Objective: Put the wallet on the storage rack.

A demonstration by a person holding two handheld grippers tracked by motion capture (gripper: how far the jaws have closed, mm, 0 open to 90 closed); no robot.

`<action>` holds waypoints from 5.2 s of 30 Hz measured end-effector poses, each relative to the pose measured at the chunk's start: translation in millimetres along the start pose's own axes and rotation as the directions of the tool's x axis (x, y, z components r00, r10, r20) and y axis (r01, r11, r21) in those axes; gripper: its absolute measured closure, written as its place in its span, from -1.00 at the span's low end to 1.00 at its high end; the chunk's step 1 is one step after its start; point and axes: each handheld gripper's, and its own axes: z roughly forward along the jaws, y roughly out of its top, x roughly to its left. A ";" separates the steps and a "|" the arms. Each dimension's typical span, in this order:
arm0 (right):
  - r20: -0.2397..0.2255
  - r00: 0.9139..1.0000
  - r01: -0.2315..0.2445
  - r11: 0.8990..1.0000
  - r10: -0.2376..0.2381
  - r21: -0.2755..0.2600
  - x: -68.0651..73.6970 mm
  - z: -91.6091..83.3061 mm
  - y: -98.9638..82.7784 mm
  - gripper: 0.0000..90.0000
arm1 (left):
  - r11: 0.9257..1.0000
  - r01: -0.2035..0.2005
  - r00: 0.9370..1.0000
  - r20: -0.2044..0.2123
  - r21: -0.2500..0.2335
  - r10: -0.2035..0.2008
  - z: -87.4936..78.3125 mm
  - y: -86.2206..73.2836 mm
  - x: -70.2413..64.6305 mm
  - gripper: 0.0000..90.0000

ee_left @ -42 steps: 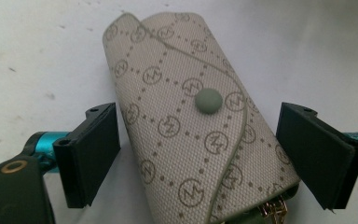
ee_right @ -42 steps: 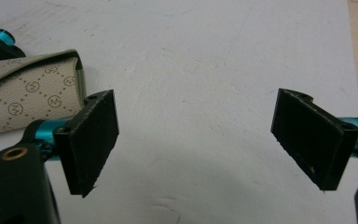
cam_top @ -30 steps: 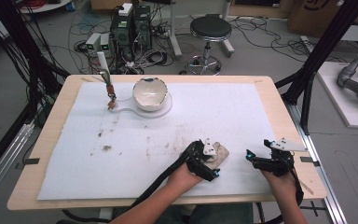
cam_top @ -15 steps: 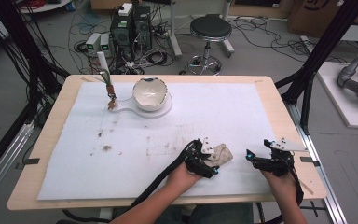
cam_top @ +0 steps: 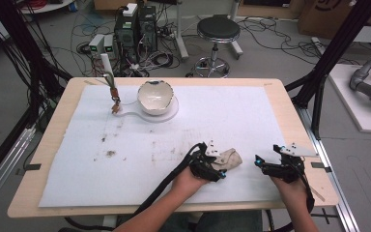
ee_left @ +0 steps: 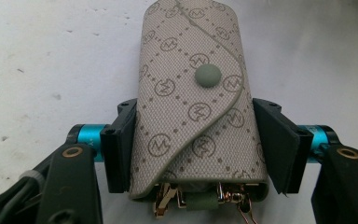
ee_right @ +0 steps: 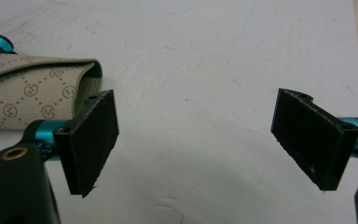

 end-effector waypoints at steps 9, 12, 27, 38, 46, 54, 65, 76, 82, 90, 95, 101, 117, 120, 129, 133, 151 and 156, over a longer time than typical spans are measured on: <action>-0.002 1.000 0.000 1.000 0.000 0.000 0.3 0.7 0.1 -0.67 | 1.000 -0.001 1.000 -0.003 -0.028 0.001 -14.8 5.8 7.2 -0.18; -0.002 1.000 0.001 1.000 -0.001 -0.001 1.2 0.3 0.5 -0.67 | 0.999 -0.005 1.000 -0.018 -0.043 0.004 -24.4 9.7 12.4 -0.18; -0.010 1.000 0.007 1.000 -0.007 0.002 4.6 4.2 3.3 -0.67 | 0.997 -0.006 0.992 -0.124 -0.071 -0.003 -79.5 22.8 49.9 -0.18; -0.031 0.999 0.018 1.000 -0.018 0.006 7.6 13.2 7.9 -0.67 | 0.993 0.026 0.980 -0.194 -0.112 -0.048 -121.4 18.3 77.1 -0.18; -0.046 0.998 0.035 0.999 -0.034 0.009 12.0 21.8 13.7 -0.67 | 0.990 0.046 0.967 -0.244 -0.135 -0.078 -153.7 11.7 95.0 -0.18; -0.062 0.997 0.049 0.999 -0.049 0.011 15.9 31.0 19.2 -0.67 | 0.984 0.083 0.951 -0.284 -0.158 -0.126 -178.6 4.4 112.6 -0.18; -0.078 0.995 0.058 0.998 -0.057 0.018 18.5 40.0 23.6 -0.67 | 0.982 0.115 0.920 -0.357 -0.150 -0.163 -194.8 -3.0 136.0 -0.18; -0.075 0.996 0.055 0.998 -0.053 0.018 18.1 38.8 22.7 -0.67 | 0.983 0.138 0.901 -0.397 -0.120 -0.175 -192.2 -4.5 155.5 -0.18; -0.075 0.996 0.055 0.998 -0.054 0.024 18.4 37.2 20.4 -0.67 | 0.984 0.145 0.893 -0.414 -0.104 -0.175 -191.7 -2.5 166.2 -0.18; -0.070 0.996 0.065 0.998 -0.063 0.022 20.3 34.6 18.8 -0.67 | 0.984 0.162 0.888 -0.424 -0.081 -0.181 -184.9 1.0 180.5 -0.18; -0.071 0.996 0.061 0.998 -0.059 0.024 20.1 33.3 17.8 -0.67 | 0.985 0.162 0.888 -0.427 -0.060 -0.172 -176.8 6.2 187.0 -0.18; -0.066 0.996 0.057 0.998 -0.056 0.022 18.7 31.9 17.2 -0.67 | 0.985 0.167 0.889 -0.427 -0.039 -0.168 -164.8 8.4 195.8 -0.18; -0.068 0.996 0.057 0.998 -0.055 0.023 18.7 31.7 16.8 -0.67 | 0.983 0.184 0.889 -0.430 0.018 -0.159 -145.0 11.2 208.4 -0.19; -0.072 0.996 0.060 0.998 -0.058 0.022 19.6 32.0 17.2 -0.67 | 0.984 0.177 0.890 -0.429 0.012 -0.155 -143.6 16.9 209.5 -0.19; -0.070 0.996 0.059 0.998 -0.057 0.020 18.9 29.8 16.3 -0.67 | 0.977 0.208 0.881 -0.441 0.036 -0.171 -136.8 19.7 218.3 -0.20; -0.067 0.996 0.058 0.998 -0.057 0.017 18.4 29.5 16.1 -0.67 | 0.978 0.204 0.883 -0.440 0.043 -0.165 -133.6 22.2 219.5 -0.20; -0.073 0.996 0.061 0.998 -0.059 0.017 19.5 30.4 16.4 -0.67 | 0.983 0.184 0.875 -0.460 0.022 -0.153 -139.6 25.9 219.1 -0.45; -0.076 0.995 0.063 0.998 -0.062 0.018 20.0 31.3 16.7 -0.67 | 0.982 0.187 0.880 -0.439 -0.034 -0.183 -149.9 26.4 218.0 -0.53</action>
